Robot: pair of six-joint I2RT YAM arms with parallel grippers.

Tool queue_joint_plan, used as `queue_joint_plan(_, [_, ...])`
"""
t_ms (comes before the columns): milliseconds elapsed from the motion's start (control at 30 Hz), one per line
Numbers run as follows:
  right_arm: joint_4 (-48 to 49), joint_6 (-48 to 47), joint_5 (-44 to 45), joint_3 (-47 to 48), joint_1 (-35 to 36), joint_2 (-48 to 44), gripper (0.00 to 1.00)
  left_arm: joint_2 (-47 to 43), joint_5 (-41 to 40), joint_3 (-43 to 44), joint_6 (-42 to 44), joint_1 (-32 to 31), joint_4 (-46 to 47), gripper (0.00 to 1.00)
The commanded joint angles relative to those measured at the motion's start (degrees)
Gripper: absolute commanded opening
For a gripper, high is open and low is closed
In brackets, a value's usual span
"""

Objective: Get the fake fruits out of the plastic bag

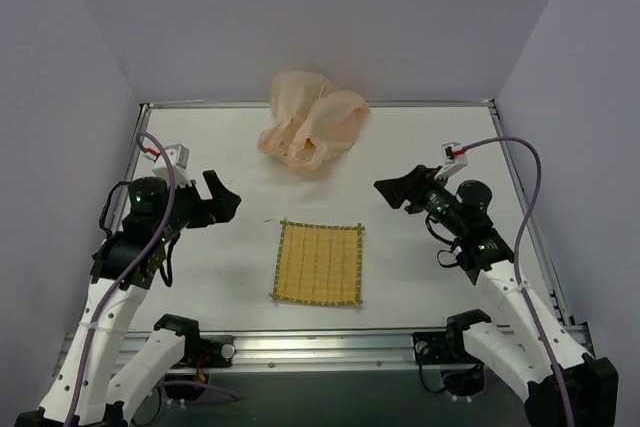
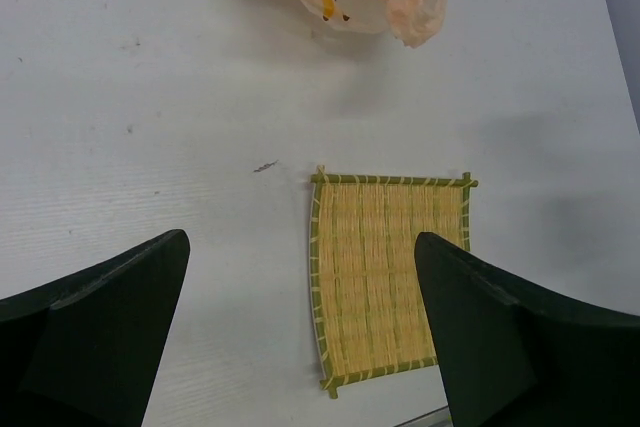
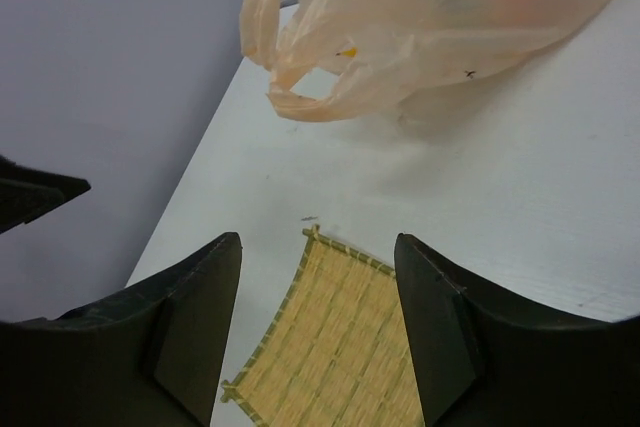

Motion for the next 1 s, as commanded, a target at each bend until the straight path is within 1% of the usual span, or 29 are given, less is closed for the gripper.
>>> queue_joint_plan(0, [10.18,1.17,-2.49,0.02,4.35,3.96,0.59,4.91,0.41,3.78,-1.58,0.26,4.95,0.94])
queue_joint_plan(67, [10.98,0.29,-0.48,1.16,7.17,7.47,0.64,7.47,3.31,4.84,-2.72,0.26,8.97,0.94])
queue_joint_plan(100, [10.81,-1.63,0.67,1.95,10.14,8.62,0.67,10.1,3.58,5.19,-3.07,0.26,10.4,0.94])
queue_joint_plan(133, [10.54,-2.78,1.81,3.7,11.56,10.98,0.7,11.34,3.58,5.63,-3.42,0.26,11.63,0.94])
queue_joint_plan(167, [9.58,-3.58,4.08,4.59,12.79,12.22,0.77,12.83,3.23,6.76,-3.77,0.17,13.64,0.94])
queue_joint_plan(200, [9.57,-4.89,4.71,5.47,14.72,14.41,0.79,15.37,2.71,7.47,-3.95,0.08,14.45,0.94])
queue_joint_plan(267, [9.93,-5.69,5.68,7.93,15.88,16.7,0.84,17.76,2.26,9.05,-4.3,-0.09,17.17,0.94])
queue_joint_plan(300, [9.05,-6.22,6.82,9.24,16.32,18.98,0.85,20.12,2.35,9.67,-4.39,-0.35,18.05,0.94])
queue_joint_plan(400, [6.85,-10.87,9.98,13.99,18.86,22.76,0.86,25.23,2.27,13.01,-2.99,-1.5,19.37,0.94])
queue_joint_plan(467, [5.45,-15.69,8.25,18.1,20.01,25.4,0.85,28.99,2.35,15.46,-1.94,-2.81,19.99,0.94])
queue_joint_plan(500, [4.66,-17.02,6.5,19.87,20.36,28.64,0.85,30.24,2.52,16.17,-1.67,-3.25,20.43,0.94])
queue_joint_plan(533, [0.91,-19.9,6.48,21.98,21.23,30.23,0.84,31.47,2.35,17.05,-1.23,-3.95,20.86,0.94])
queue_joint_plan(567, [-0.78,-21.67,6.39,26.26,21.76,33.21,0.82,34.18,1.83,18.1,-0.97,-4.22,20.87,0.94])
queue_joint_plan(633, [-3.34,-23.88,7.35,29.19,22.47,35.51,0.8,37.27,1.65,21.88,0.0,-4.49,19.56,0.94])
queue_joint_plan(700, [-3.87,-25.29,8.23,32.1,22.82,38.14,0.8,41.66,2.69,25.12,0.61,-4.66,19.03,0.94])
queue_joint_plan(767, [-4.31,-27.13,7.01,34.9,22.82,41.56,0.79,45.43,3.84,26.89,1.67,-4.84,18.67,0.94])
queue_joint_plan(833, [-6.94,-28.8,6.05,37.46,23.0,44.47,0.8,48.08,4.02,30.13,2.81,-4.93,17.01,0.94])
queue_joint_plan(900, [-7.56,-30.74,5.16,40.09,23.18,48.52,0.8,51.42,2.8,32.08,3.34,-4.84,15.52,1.0])
queue_joint_plan(933, [-7.57,-30.92,4.81,40.8,23.09,49.66,0.8,52.3,2.27,33.22,3.52,-4.84,15.51,0.92])
queue_joint_plan(967, [-7.57,-31.09,4.37,41.59,23.18,50.98,0.8,53.62,1.74,33.75,3.6,-4.75,15.59,0.88])
